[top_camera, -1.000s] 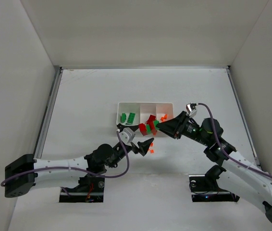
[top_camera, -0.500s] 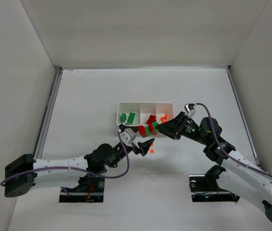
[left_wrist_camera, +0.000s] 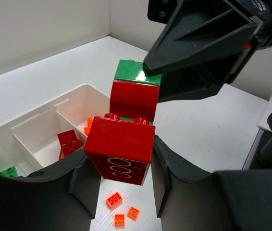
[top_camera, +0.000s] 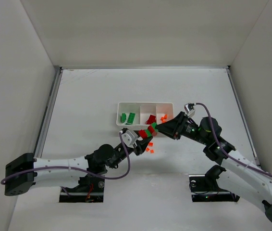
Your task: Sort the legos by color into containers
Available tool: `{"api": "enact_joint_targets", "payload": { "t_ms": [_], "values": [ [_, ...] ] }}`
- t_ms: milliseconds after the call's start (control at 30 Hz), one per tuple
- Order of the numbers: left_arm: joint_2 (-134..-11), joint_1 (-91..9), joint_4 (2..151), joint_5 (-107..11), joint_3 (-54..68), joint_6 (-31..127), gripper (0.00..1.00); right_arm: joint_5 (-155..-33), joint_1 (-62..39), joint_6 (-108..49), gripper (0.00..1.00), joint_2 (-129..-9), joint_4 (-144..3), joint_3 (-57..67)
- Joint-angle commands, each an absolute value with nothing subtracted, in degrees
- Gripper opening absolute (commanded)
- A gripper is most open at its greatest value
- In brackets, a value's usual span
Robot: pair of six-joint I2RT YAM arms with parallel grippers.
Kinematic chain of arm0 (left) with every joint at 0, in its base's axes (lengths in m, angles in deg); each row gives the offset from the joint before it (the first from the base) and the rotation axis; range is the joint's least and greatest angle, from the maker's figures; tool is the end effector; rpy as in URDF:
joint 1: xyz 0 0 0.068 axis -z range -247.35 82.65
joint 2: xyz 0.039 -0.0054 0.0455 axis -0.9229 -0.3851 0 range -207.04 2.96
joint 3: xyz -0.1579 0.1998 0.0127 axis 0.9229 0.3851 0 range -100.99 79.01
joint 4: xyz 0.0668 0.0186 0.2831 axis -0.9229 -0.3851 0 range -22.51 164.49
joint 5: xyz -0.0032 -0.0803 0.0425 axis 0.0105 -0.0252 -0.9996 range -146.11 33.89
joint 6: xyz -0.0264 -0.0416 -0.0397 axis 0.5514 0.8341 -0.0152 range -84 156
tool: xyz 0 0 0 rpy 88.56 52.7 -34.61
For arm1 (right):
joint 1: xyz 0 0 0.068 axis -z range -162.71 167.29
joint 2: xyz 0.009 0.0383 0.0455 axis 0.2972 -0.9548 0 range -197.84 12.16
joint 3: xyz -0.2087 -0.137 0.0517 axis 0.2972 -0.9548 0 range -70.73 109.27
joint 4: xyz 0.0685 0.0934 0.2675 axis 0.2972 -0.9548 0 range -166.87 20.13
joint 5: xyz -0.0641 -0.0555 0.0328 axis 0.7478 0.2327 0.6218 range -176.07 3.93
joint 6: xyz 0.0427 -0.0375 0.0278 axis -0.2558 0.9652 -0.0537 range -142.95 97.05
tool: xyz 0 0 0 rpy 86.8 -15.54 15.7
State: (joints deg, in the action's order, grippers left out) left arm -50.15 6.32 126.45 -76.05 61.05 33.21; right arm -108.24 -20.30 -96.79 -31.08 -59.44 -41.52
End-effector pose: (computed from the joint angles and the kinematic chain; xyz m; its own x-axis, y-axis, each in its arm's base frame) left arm 0.0857 -0.2334 0.2342 0.1205 -0.2492 -0.9609 0.8054 0.5905 -0.0521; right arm 0.1814 0.1628 0.2653 -0.8430 0.4735 -0.2551 -0.1927 0.1770 0.9652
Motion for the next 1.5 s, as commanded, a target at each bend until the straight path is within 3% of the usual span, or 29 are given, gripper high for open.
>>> {"api": "enact_joint_targets", "payload": {
  "t_ms": [0, 300, 533, 633, 800, 933, 1467],
  "values": [
    [-49.0, 7.6, 129.3, -74.3, 58.4, 33.5, 0.32, -108.7, -20.7, -97.0, 0.25, -31.3, -57.7, -39.3],
    [-45.3, 8.5, 128.3, -77.7, 60.1, 35.3, 0.24, -106.9, -21.2, -96.2, 0.49, -31.1, -57.4, -39.4],
    [-45.2, 9.4, 127.2, -78.5, 60.7, 35.5, 0.23, -105.9, -23.8, -95.5, 0.55, -33.3, -55.8, -38.9],
    [-46.3, 9.4, 126.9, -78.4, 60.6, 35.5, 0.23, -105.6, -24.9, -95.4, 0.52, -34.1, -54.3, -38.7],
    [-47.0, 10.0, 126.3, -79.3, 60.7, 35.5, 0.22, -104.3, -26.0, -94.3, 0.34, -35.1, -54.6, -38.0],
    [-45.1, 10.3, 126.3, -80.7, 61.8, 35.4, 0.22, -101.8, -25.9, -93.8, 0.27, -33.9, -55.0, -38.8],
    [-31.0, 11.3, 118.3, -88.5, 68.0, 38.8, 0.18, -102.3, -19.3, -91.8, 0.25, -36.4, -52.6, -38.8]
  ]
}}
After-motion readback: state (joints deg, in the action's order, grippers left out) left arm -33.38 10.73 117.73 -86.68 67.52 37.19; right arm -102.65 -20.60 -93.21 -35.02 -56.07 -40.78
